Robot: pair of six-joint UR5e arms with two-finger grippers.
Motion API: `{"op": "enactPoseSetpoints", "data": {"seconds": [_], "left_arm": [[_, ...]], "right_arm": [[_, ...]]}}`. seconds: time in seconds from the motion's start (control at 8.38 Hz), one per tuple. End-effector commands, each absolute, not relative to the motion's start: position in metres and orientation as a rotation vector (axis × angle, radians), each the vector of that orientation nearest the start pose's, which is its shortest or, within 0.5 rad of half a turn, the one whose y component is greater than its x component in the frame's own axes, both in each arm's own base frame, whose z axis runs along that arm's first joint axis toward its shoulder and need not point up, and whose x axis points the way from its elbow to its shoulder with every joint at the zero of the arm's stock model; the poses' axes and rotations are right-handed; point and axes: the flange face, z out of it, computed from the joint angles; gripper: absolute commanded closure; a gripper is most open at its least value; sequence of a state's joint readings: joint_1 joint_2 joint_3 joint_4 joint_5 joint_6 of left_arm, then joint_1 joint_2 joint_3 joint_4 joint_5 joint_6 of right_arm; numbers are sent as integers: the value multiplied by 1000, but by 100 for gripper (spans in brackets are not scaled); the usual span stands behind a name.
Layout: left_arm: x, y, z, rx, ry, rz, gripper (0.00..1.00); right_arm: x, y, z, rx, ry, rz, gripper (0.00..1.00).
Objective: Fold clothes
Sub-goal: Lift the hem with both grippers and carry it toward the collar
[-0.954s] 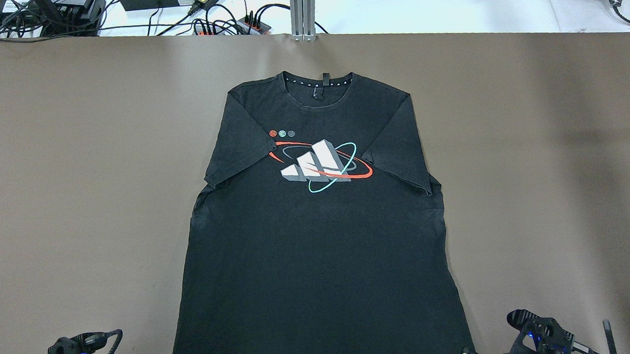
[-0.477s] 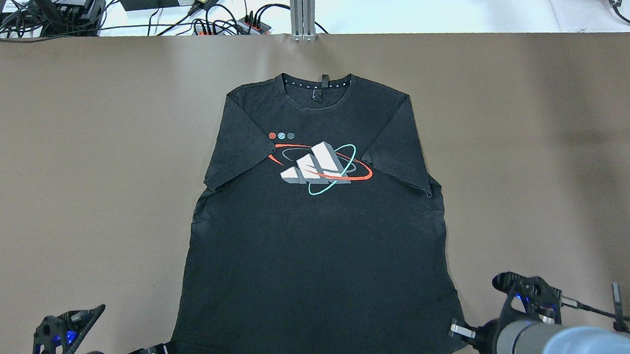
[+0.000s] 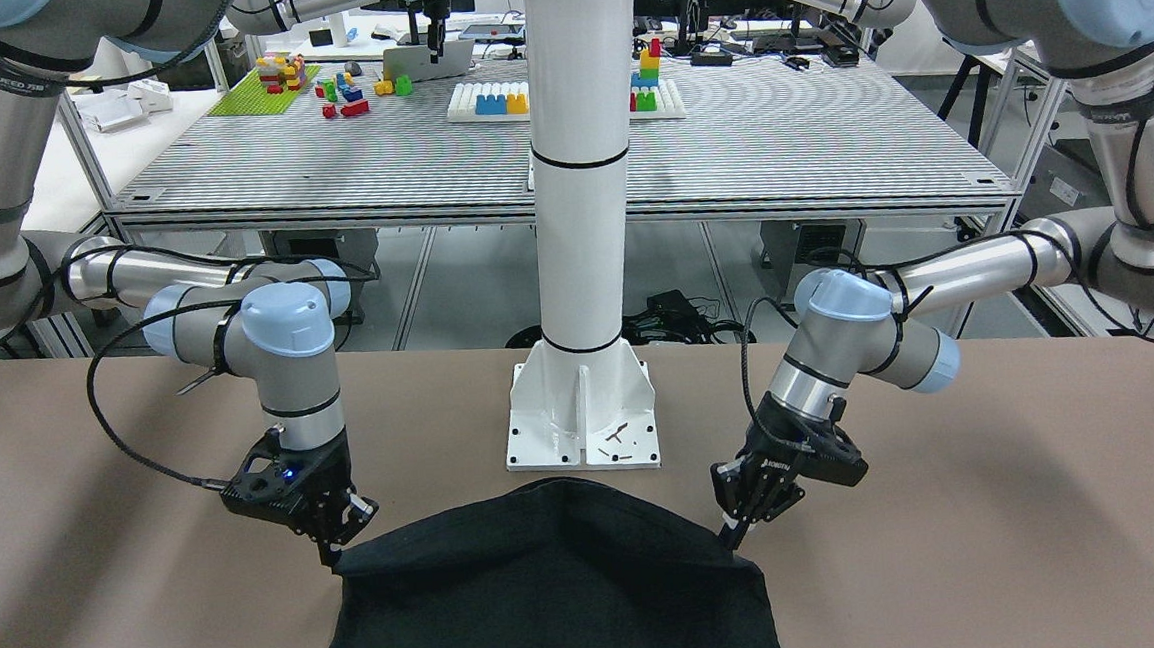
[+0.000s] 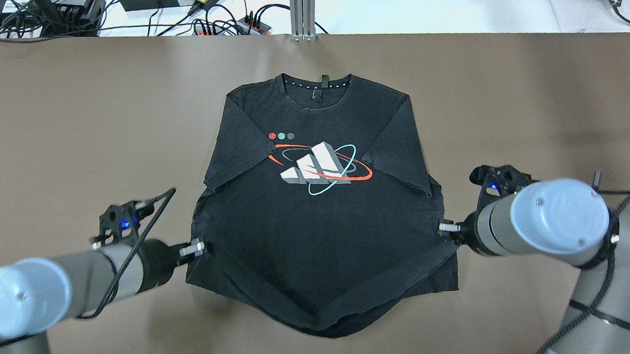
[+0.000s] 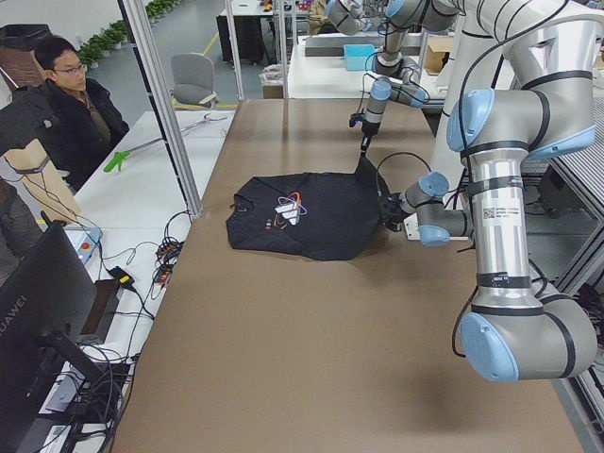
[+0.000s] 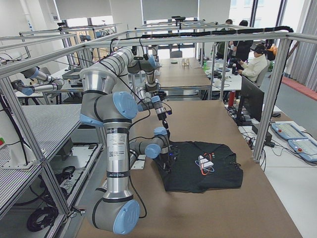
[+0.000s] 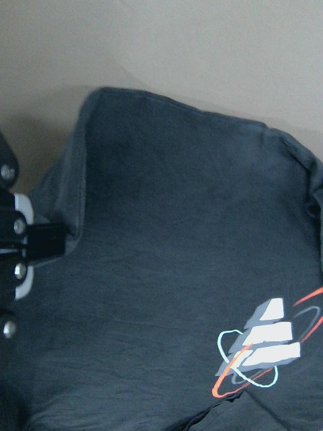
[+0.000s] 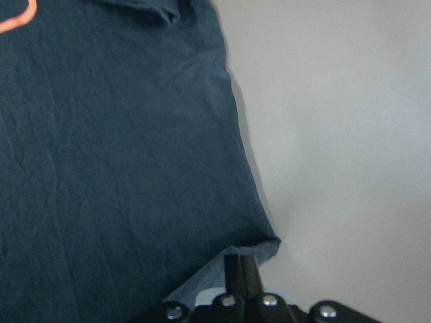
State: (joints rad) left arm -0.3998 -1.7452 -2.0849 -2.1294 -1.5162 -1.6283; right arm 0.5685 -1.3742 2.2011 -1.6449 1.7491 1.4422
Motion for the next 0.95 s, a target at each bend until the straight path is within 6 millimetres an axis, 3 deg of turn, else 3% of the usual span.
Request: {"op": "enactPoseSetpoints", "data": {"seconds": [0.0,0.12,0.24,0.48,0.72,0.84], "left_arm": [[381,-464,222,334,1108,-431,100],[355,-494,234,340,1082,-435,100],[335,-509,240,355,1064,-441,100],[315,-534,252,372,1032,-475,100],[297,-553,267,388,998,-465,100],[301,-557,273,383,990,-467,100]], "right_arm": [[-324,-473,279,176,-750,401,100],[-310,-503,271,205,-744,421,100],[-288,-523,272,229,-732,445,100],[-257,-562,266,267,-715,449,100],[-267,-593,258,264,-701,464,100],[-270,-608,262,261,-686,476,100]]}}
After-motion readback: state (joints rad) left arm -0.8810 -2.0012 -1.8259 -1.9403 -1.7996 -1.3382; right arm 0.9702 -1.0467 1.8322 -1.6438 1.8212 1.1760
